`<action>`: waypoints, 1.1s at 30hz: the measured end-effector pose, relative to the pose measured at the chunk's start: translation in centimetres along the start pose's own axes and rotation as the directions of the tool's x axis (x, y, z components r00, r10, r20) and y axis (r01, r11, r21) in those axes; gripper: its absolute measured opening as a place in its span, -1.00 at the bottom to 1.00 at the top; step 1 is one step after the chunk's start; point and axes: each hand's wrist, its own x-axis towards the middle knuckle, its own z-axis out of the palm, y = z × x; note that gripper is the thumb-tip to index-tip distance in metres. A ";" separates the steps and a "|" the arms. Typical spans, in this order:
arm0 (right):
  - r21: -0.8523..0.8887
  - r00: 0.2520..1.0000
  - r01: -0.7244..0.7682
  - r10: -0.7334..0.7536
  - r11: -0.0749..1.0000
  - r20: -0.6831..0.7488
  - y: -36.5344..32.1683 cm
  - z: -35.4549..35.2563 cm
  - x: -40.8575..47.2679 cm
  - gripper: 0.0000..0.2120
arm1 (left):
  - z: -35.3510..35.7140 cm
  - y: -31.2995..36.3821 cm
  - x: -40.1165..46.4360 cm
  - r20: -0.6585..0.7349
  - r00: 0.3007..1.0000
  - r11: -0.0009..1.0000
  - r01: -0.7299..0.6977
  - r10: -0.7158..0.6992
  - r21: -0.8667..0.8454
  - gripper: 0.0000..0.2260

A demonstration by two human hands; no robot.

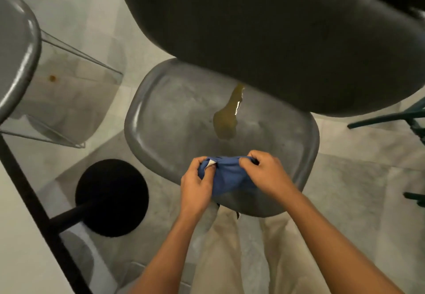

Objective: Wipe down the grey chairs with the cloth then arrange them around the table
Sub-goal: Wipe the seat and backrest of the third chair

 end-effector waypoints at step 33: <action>-0.696 0.924 0.054 -0.300 0.716 -0.238 13.8 5.1 12.4 -0.39 | 4.4 -12.3 16.8 -0.005 0.933 0.449 -0.168 0.359 0.877 -0.46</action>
